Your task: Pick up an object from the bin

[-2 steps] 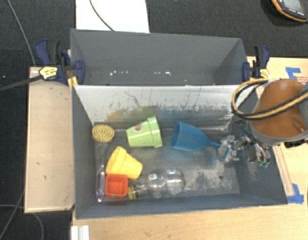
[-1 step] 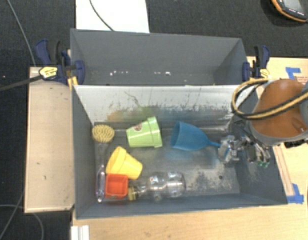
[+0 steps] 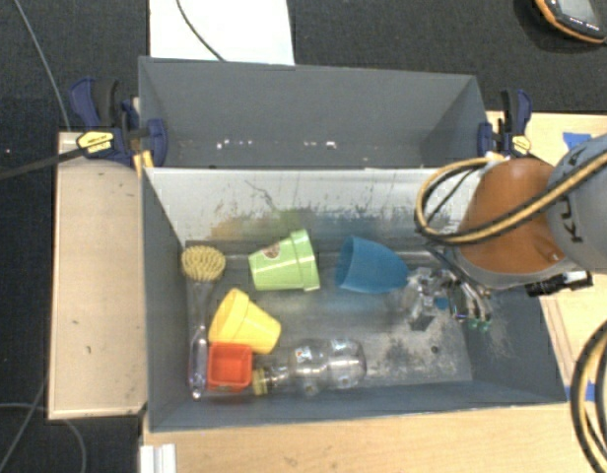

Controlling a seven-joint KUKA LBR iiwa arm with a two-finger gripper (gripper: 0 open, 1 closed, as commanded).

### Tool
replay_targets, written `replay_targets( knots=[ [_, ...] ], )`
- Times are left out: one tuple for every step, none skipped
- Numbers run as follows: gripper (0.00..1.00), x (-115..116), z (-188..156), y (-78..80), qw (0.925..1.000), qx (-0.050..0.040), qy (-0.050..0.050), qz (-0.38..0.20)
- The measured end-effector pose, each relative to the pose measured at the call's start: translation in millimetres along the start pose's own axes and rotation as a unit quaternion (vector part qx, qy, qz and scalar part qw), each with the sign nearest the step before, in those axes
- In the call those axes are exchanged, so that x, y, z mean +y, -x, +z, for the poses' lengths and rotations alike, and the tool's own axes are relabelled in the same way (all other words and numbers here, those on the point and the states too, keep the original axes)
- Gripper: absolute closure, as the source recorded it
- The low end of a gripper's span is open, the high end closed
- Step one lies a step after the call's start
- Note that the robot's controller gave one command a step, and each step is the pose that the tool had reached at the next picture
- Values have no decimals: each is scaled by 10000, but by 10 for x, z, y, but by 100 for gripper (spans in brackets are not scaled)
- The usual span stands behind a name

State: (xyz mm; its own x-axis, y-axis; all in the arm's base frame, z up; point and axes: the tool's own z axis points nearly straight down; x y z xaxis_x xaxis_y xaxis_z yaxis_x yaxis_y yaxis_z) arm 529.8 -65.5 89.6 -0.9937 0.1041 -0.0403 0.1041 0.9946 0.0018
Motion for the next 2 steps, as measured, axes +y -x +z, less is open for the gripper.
replay_targets(
  knots=[
    [100, 279, -12, 0, 9999, -9, -19, 142],
    [100, 230, 37, -214, 9897, -5, -12, 1433]
  ],
)
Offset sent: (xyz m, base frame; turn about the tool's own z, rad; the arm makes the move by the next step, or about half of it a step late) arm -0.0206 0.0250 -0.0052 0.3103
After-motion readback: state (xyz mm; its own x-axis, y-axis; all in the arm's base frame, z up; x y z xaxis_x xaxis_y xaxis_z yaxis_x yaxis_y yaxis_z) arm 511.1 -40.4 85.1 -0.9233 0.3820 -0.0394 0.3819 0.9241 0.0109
